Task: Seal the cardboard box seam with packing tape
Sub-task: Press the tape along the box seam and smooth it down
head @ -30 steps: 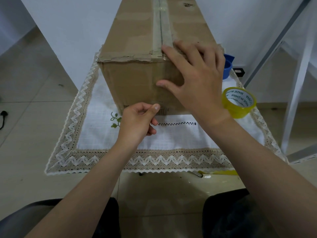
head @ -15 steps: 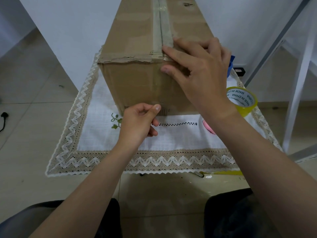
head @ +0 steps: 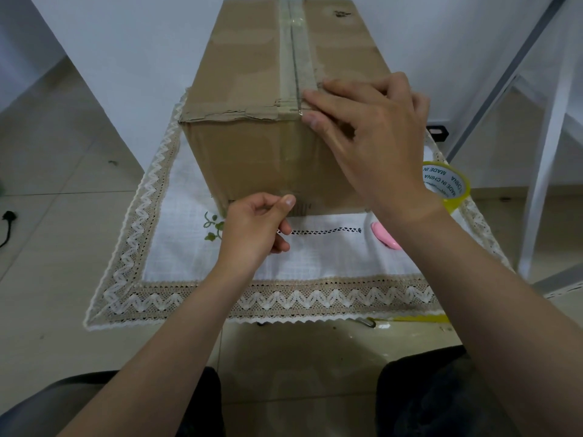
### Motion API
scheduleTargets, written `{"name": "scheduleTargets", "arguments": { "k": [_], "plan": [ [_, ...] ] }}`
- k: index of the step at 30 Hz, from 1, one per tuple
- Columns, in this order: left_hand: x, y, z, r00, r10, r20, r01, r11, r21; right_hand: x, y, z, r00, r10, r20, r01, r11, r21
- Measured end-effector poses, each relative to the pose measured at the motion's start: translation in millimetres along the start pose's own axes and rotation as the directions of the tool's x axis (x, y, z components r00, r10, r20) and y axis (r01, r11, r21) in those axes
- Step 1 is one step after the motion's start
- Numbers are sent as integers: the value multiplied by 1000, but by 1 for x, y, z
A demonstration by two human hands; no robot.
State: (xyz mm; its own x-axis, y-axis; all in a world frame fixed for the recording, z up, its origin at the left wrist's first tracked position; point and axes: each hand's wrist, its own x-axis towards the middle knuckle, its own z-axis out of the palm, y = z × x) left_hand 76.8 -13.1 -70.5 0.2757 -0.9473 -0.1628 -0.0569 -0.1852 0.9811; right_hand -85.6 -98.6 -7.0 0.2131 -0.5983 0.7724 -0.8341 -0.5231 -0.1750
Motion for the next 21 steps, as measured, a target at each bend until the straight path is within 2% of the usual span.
{"name": "scheduleTargets", "arguments": {
  "k": [5,11,16,21],
  "plan": [
    [0,-1,0,1000,8,-7,-8,1000,7,-6,3,5,999,-47,-6,48,999,12],
    [-1,-1,0,1000,14,-13,-14,1000,9,-17,11,3,985,-130,112,138,988,-64],
    [-1,-1,0,1000,22,-13,-22,1000,11,-13,10,-1,991,-104,89,105,994,-7],
    [1,-1,0,1000,21,-15,-21,1000,11,-1,2,-1,1000,13,16,-14,999,46]
  ]
}}
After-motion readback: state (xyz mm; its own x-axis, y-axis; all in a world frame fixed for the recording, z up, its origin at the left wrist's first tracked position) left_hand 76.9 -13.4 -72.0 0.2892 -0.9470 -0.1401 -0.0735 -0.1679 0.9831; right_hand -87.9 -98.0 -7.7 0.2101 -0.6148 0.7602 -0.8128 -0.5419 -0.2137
